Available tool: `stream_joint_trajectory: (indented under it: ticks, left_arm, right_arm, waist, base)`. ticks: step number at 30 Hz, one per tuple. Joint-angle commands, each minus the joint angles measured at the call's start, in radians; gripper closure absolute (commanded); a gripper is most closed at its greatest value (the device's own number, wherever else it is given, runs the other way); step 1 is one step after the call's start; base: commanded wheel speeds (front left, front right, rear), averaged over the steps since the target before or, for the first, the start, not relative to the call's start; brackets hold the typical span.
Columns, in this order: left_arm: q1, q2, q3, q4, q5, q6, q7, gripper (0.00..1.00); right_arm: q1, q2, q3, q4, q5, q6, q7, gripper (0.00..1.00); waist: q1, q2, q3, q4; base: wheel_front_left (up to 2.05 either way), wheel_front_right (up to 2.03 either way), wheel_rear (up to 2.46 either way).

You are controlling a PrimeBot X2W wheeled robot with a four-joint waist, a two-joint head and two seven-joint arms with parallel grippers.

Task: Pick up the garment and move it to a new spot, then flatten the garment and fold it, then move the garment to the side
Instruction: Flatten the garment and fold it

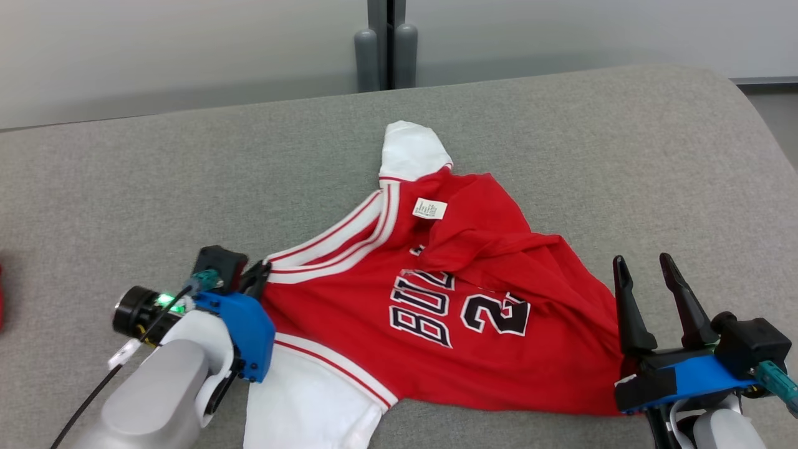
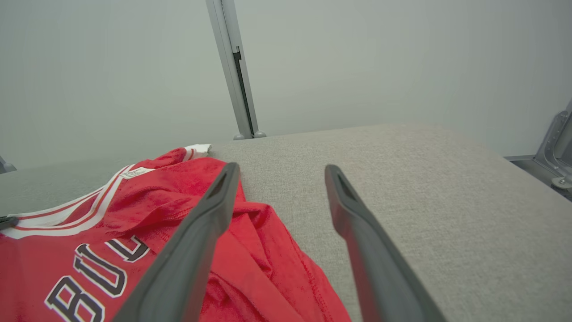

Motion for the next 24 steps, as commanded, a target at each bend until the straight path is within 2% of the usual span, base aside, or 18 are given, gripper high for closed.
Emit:
stream_joint_trajectory:
  ticks: [1, 8, 16, 17, 18, 19, 22, 24]
  left_arm:
    - [0.02, 0.02, 0.023, 0.009, -0.012, 0.02, -0.032, 1.0]
    - [0.09, 0.093, 0.112, 0.008, -0.069, 0.084, -0.131, 1.0]
    - [0.142, 0.138, 0.157, -0.019, -0.103, 0.128, -0.166, 1.0]
    - [0.149, 0.133, 0.156, -0.029, -0.104, 0.132, -0.169, 0.71]
    - [0.153, 0.128, 0.155, -0.04, -0.101, 0.139, -0.179, 0.18]
    - [0.153, 0.127, 0.156, -0.048, -0.097, 0.141, -0.192, 0.0]
    - [0.169, 0.114, 0.165, -0.072, -0.088, 0.154, -0.234, 0.0]
    - [0.18, 0.112, 0.184, -0.09, -0.078, 0.182, -0.258, 0.0]
  right_arm:
    - [0.015, 0.0, -0.008, 0.002, -0.007, 0.0, -0.004, 0.0]
    - [0.021, 0.001, -0.023, 0.009, -0.014, 0.0, -0.004, 0.0]
    - [0.032, -0.001, -0.042, 0.021, -0.024, 0.0, -0.004, 0.0]
    - [0.034, -0.001, -0.043, 0.023, -0.024, 0.0, -0.004, 0.0]
    - [0.036, -0.001, -0.043, 0.025, -0.024, 0.0, -0.004, 0.0]
    - [0.037, 0.0, -0.041, 0.026, -0.023, 0.0, -0.004, 0.0]
    - [0.038, 0.0, -0.033, 0.027, -0.016, 0.0, -0.004, 0.0]
    - [0.04, -0.002, -0.031, 0.026, -0.013, 0.0, -0.004, 0.0]
  waist:
    - [0.0, 0.0001, -0.004, 0.011]
    - [0.0, 0.0001, -0.019, 0.037]
    - [0.0, 0.0001, -0.026, 0.044]
    - [0.0, 0.0001, -0.028, 0.045]
    - [0.0, 0.0001, -0.03, 0.046]
    - [0.0, 0.0001, -0.031, 0.046]
    - [0.0, 0.0001, -0.04, 0.048]
    - [0.0, 0.0001, -0.047, 0.051]
  base:
    - [0.0, 0.0, 0.0]
    - [0.0, 0.0, 0.0]
    - [0.0, 0.0, 0.0]
    - [0.0, 0.0, 0.0]
    - [0.0, 0.0, 0.0]
    - [0.0, 0.0, 0.0]
    - [0.0, 0.0, 0.0]
    - [0.0, 0.0, 0.0]
